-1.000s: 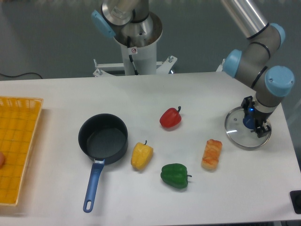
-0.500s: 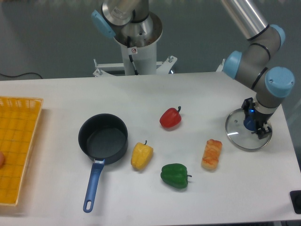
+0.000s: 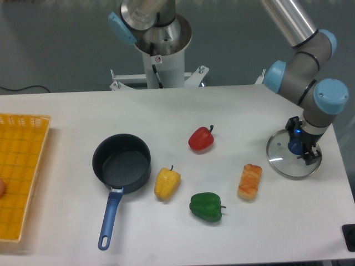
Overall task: Place the lid on the table
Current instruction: 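Lower the glass lid flat onto the table and release the knob, then raise the open gripper up off the lid knob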
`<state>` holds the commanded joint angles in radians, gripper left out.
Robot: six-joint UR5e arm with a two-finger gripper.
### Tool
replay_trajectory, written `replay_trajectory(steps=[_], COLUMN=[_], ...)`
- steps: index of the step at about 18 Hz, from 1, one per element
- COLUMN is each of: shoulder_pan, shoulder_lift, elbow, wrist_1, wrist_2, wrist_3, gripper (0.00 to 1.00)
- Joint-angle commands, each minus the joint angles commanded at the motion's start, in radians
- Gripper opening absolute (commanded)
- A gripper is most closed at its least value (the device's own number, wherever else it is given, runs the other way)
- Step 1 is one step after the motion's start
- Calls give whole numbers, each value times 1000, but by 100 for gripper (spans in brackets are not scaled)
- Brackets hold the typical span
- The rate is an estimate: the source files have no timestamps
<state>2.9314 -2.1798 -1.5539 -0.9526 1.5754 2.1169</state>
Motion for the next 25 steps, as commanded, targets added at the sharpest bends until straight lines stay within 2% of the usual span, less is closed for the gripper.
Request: replay_trajectory(steps=[3, 5, 9, 12, 18, 25], shoulder_pan=[0, 0, 0, 0, -11, -15], shoulder_lift=[-2, 0, 0, 6, 41, 141], elbow=[0, 0, -2, -2, -21, -75], wrist_1=[0, 0, 0, 0, -2, -11], wrist_2=[0, 0, 0, 0, 0, 17], wrist_3=[-2, -3, -5, -3, -11, -46], gripper=[72, 72, 80, 98, 100, 100])
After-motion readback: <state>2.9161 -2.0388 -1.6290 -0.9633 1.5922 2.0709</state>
